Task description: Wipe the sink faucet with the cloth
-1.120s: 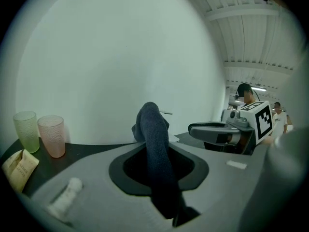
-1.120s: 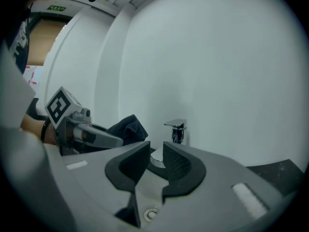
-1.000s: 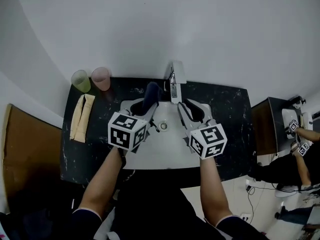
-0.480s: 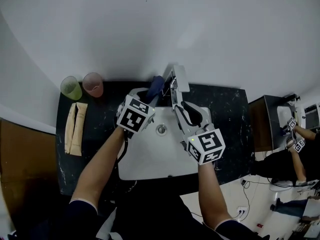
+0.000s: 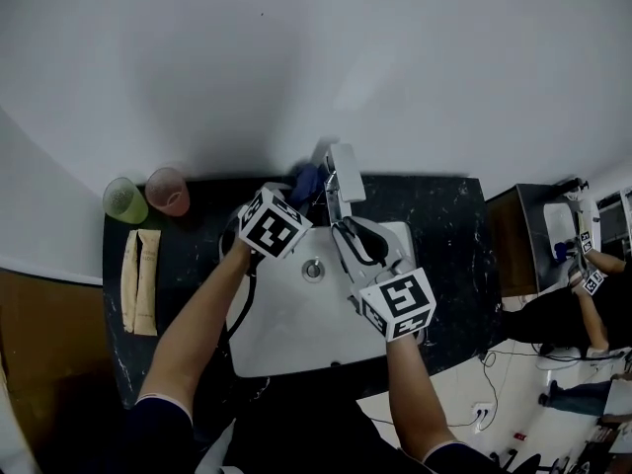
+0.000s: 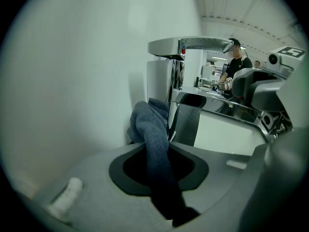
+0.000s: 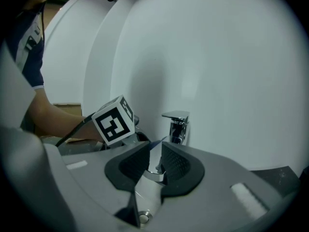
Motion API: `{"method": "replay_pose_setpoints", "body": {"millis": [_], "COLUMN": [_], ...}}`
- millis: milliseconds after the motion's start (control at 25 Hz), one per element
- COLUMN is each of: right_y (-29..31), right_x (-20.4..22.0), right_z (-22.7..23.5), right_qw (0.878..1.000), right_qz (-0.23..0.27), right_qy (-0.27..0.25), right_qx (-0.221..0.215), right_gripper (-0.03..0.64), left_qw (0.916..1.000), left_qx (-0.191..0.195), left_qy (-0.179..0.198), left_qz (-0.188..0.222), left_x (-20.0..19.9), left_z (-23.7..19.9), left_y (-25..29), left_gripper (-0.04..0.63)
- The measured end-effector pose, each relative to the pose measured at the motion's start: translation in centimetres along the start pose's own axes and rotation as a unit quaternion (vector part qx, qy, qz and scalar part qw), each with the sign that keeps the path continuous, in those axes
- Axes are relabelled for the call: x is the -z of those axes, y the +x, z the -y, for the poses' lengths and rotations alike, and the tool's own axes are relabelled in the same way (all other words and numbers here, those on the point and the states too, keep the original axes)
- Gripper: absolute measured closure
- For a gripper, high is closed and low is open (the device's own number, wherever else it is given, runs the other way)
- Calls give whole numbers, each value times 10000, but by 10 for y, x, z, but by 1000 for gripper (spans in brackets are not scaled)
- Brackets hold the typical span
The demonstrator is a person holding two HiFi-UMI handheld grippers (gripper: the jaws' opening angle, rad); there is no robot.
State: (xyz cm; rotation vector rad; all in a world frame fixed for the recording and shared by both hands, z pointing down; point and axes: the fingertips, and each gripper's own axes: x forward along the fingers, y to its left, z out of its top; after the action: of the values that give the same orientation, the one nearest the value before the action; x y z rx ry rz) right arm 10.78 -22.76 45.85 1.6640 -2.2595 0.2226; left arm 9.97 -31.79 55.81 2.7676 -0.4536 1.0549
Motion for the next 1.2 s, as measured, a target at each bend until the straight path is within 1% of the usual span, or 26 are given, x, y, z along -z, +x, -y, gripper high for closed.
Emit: {"method": "replay_pose_setpoints", "body": {"millis": [160, 360, 480, 560, 680, 800, 920, 1080, 1200], "right_y": [1, 1, 0, 0, 0, 0, 1, 2, 2], "right_x": [0, 0, 1, 1, 1, 1, 2, 2, 2], "right_z": [0, -1, 0, 0, 1, 0, 1, 2, 2], "right_qw": [10000, 9999, 9998, 9997, 9996, 9995, 9995, 9994, 9993], "right_qz": [23, 39, 58, 81, 114, 114, 113, 134, 168], "right_qy": [68, 131, 165, 204, 253, 264, 274, 300, 310], "right_qx": [-21, -51, -67, -78, -89, -87, -96, -116, -124], "right_gripper": [541, 552, 554, 554, 554, 554, 554, 554, 554], "left_qw": [9998, 9987, 9974, 9963, 9943, 9903, 9845, 9787, 9743], "left_qx": [201, 374, 441, 432, 371, 308, 303, 388, 550], "left_qy": [9, -69, -145, -88, 193, 722, 1201, 1546, 1716], "left_qz": [54, 344, 545, 734, 981, 1145, 1243, 1295, 1348], "left_x": [-4, -13, -23, -34, -49, -61, -75, -84, -86], "left_z": [4, 9, 11, 11, 10, 10, 13, 22, 34], "left_y": [9, 10, -3, -12, -26, -37, -49, -61, -70], "left_gripper": [515, 515, 515, 515, 515, 515, 515, 515, 515]}}
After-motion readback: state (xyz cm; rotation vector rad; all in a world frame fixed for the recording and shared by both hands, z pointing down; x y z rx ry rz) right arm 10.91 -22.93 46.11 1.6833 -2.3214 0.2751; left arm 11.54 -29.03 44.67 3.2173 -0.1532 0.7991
